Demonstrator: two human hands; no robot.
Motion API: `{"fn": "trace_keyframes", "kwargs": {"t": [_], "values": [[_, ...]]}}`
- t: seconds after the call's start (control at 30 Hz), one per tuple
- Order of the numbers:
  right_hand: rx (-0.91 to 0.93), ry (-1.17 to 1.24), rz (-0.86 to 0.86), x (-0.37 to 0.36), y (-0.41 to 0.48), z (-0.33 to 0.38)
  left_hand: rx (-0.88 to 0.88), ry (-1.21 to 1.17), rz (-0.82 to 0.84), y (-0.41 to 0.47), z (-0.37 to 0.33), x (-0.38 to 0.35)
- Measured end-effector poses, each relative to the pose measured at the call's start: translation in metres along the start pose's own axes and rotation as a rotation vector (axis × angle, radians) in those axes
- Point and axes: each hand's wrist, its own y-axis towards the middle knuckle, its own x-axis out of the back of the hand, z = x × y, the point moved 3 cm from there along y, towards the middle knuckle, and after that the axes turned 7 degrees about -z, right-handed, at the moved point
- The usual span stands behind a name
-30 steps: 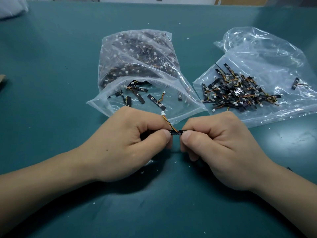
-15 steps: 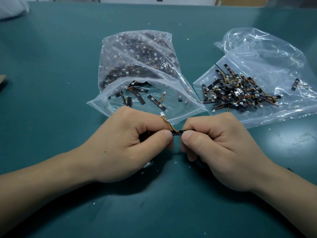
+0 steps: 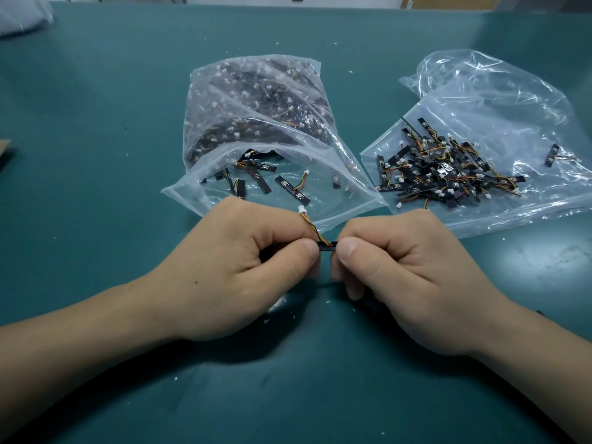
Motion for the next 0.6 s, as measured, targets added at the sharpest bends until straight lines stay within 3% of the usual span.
{"fn": "trace_keyframes", "kwargs": {"t": [0.6], "values": [[0.038, -0.051, -0.032, 0.0006, -0.0017, 0.0, -0.025, 0.011, -0.005, -0.0001, -0.0016, 0.0005]]}}
